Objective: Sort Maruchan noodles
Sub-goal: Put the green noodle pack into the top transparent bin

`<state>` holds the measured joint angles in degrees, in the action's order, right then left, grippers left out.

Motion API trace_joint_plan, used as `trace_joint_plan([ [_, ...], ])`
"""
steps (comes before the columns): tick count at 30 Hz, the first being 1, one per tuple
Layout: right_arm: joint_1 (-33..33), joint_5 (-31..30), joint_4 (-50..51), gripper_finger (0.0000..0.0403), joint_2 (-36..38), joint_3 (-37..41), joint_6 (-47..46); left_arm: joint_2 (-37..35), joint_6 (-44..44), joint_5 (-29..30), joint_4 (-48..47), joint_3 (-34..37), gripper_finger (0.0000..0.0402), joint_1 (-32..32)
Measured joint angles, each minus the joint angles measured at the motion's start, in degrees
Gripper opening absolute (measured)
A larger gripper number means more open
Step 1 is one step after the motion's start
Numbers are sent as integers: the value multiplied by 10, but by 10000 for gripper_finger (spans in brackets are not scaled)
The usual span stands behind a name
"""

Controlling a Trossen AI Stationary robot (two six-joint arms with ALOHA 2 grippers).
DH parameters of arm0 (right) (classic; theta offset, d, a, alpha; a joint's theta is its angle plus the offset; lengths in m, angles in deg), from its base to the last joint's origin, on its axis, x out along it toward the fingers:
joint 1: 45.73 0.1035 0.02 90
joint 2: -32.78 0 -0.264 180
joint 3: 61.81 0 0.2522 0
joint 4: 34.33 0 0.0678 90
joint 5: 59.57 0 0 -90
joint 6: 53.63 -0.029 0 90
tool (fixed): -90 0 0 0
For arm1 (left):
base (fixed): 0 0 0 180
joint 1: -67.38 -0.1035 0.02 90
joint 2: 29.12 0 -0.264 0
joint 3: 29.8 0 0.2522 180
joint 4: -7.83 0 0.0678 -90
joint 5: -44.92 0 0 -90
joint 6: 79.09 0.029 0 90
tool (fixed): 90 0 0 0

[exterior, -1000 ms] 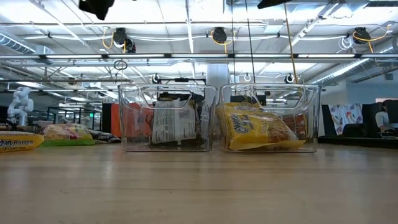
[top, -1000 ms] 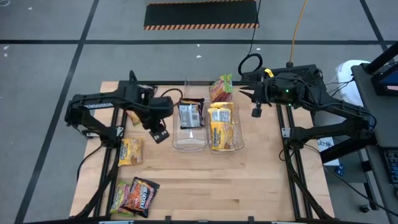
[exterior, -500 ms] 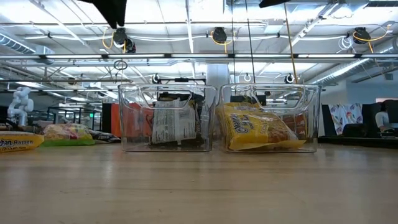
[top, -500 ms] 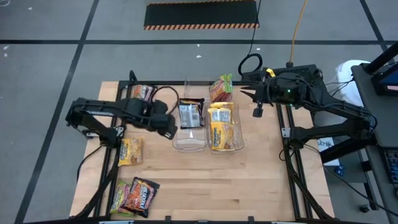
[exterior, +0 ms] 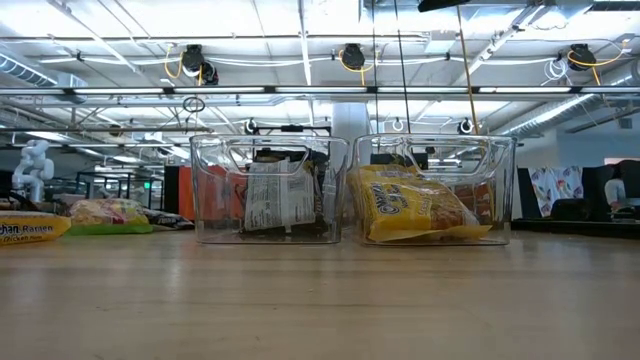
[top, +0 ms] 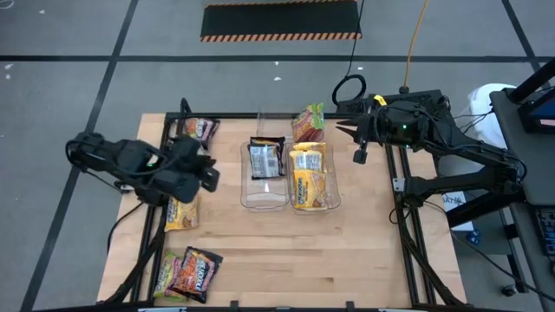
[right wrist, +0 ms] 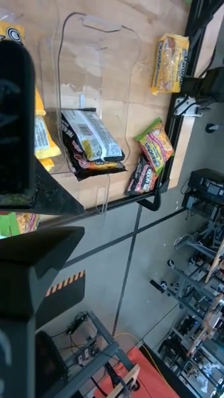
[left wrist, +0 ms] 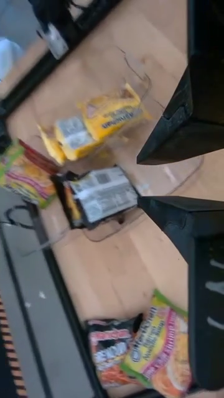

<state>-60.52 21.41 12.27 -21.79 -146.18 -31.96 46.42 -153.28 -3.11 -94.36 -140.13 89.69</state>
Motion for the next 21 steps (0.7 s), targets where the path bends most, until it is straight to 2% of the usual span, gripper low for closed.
trace_joint_plan([
  [4,0,0,0,36,0,0,0,-44,-29,34,0,46,97,26],
  [8,0,0,0,36,0,0,0,-98,-73,37,11,126,97,43],
  [15,0,0,0,36,0,0,0,-196,-92,44,116,267,97,56],
  [21,0,0,8,36,0,0,0,-247,-207,59,148,372,97,56],
])
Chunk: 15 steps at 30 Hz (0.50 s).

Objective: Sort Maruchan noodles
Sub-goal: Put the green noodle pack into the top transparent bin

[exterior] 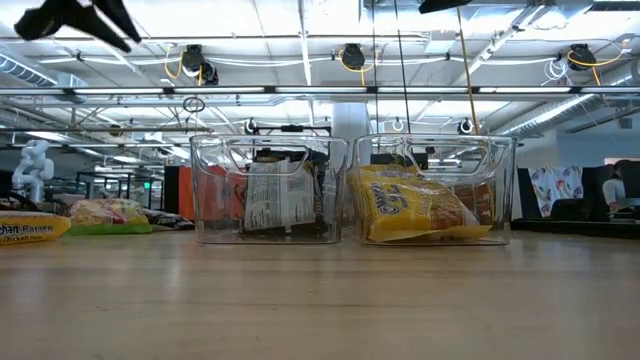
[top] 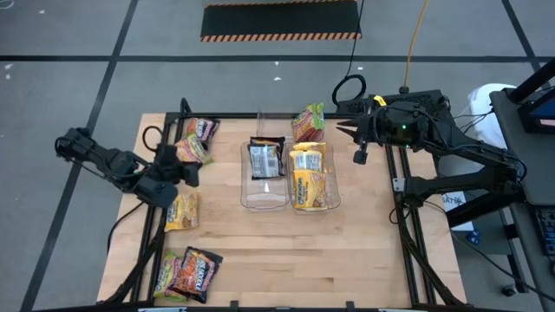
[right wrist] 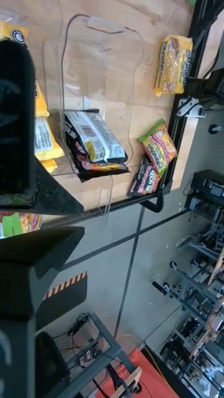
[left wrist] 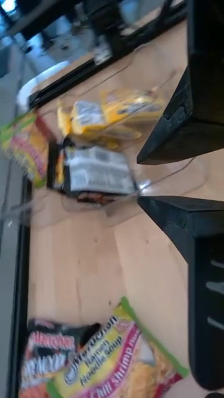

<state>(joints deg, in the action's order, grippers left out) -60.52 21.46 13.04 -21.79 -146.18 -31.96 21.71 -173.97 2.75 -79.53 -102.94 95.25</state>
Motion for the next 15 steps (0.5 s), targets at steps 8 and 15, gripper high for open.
trace_joint_plan([
  [8,0,0,1,36,0,0,0,16,-171,23,4,79,97,-42],
  [15,0,0,1,36,0,0,0,66,-289,16,-2,103,97,-110],
])
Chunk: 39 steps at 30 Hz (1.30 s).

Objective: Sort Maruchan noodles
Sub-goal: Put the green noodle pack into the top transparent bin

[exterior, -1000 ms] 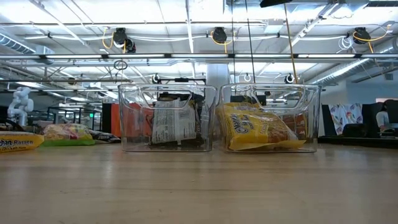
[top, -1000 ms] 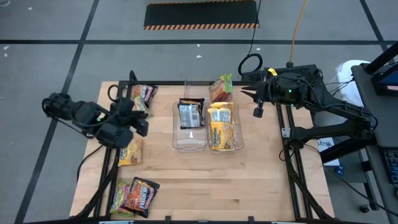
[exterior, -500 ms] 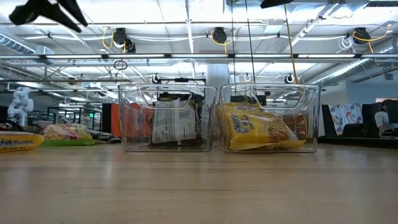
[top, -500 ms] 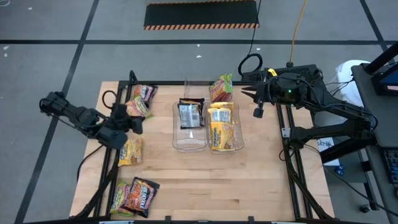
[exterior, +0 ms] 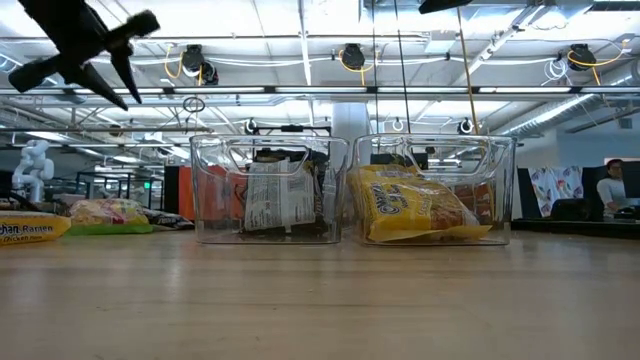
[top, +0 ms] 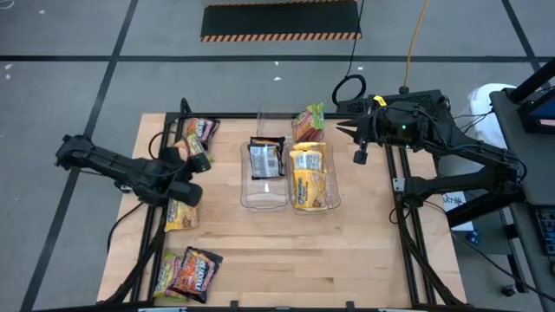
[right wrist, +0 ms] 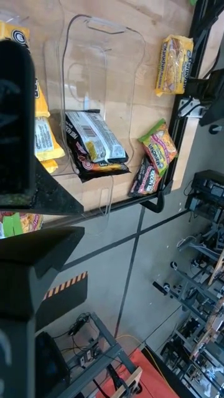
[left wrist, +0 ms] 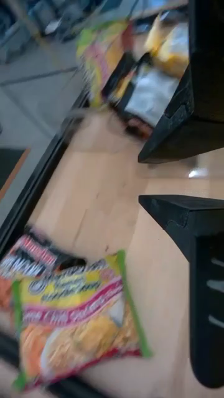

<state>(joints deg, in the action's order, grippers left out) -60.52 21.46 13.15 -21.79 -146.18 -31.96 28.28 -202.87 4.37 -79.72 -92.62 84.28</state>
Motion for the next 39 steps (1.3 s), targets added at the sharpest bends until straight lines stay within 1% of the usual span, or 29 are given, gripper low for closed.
trace_joint_plan([
  [6,0,0,0,36,0,0,0,28,5,-6,-10,0,97,-80],
  [9,0,0,0,36,0,0,0,30,31,-14,-10,0,97,-128],
  [11,0,0,0,36,0,0,0,29,57,-33,-9,0,97,-163],
  [14,0,0,0,36,0,0,0,26,104,-87,-4,0,97,-219],
  [16,0,0,0,36,0,0,1,25,155,-127,3,0,97,-260],
  [19,0,0,0,36,0,0,2,25,242,-173,28,0,97,-322],
  [25,0,0,0,36,0,0,2,25,428,-237,95,0,97,-445],
  [29,0,0,0,36,0,0,2,25,524,-284,127,0,97,-522],
  [35,0,0,0,36,0,0,5,25,668,-341,140,-1,97,-625],
  [39,0,0,0,36,0,0,5,25,769,-422,134,-1,97,-673],
])
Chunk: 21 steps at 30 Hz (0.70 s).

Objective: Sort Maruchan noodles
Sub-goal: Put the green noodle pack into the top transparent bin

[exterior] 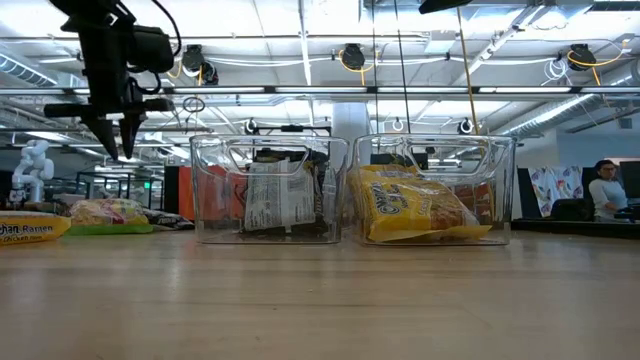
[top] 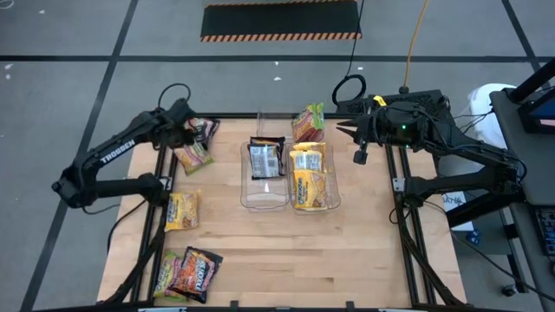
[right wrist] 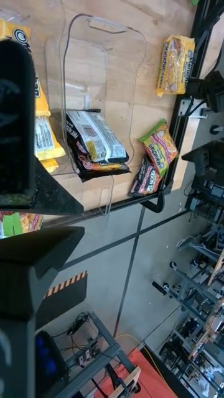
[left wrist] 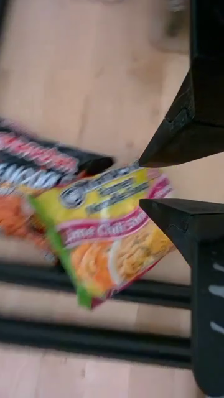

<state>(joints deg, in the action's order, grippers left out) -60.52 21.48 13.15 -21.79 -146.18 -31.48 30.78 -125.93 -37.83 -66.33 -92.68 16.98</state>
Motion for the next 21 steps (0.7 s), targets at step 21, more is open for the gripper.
trace_joint_plan([
  [21,0,0,0,36,0,0,26,94,263,-8,1,0,97,-111],
])
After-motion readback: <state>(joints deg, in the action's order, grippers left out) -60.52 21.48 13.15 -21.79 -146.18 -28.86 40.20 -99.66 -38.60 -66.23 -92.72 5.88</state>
